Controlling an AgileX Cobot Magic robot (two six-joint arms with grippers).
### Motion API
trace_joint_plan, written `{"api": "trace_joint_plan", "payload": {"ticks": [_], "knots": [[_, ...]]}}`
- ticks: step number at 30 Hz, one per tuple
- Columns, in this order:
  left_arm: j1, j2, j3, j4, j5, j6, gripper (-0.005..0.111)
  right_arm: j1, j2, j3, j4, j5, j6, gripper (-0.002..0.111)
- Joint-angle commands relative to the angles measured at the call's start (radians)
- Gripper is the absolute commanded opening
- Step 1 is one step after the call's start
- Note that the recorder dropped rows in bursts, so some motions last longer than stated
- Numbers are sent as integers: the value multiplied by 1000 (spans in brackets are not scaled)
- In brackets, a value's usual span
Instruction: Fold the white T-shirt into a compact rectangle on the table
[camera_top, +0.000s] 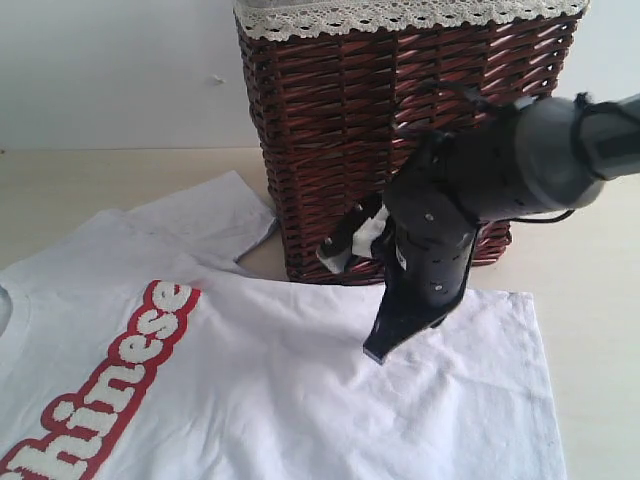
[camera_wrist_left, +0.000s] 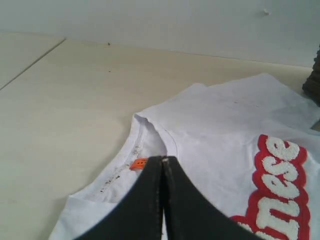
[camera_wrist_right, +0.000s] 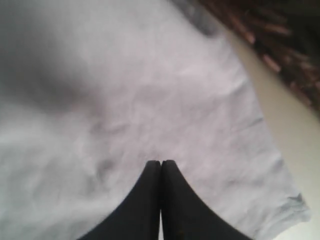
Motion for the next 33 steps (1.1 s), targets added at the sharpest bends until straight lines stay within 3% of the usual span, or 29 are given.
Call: {"api": "trace_joint_plan", "payload": {"ticks": [1, 8, 13, 22, 33], "knots": [[4, -6, -1, -4, -8, 0, 0, 12, -107, -7, 13, -64, -16, 0], [4, -6, -1, -2, -8, 0, 0, 12, -150, -7, 66, -370, -14, 0], [4, -6, -1, -2, -8, 0, 0, 0, -85, -10, 63, -492, -12, 0], [4, -6, -1, -2, -8, 0, 0, -89, 42, -163, 83, -500, 52, 0], [4, -6, -1, -2, -8, 0, 0, -87, 57, -217, 136, -592, 59, 0]]}}
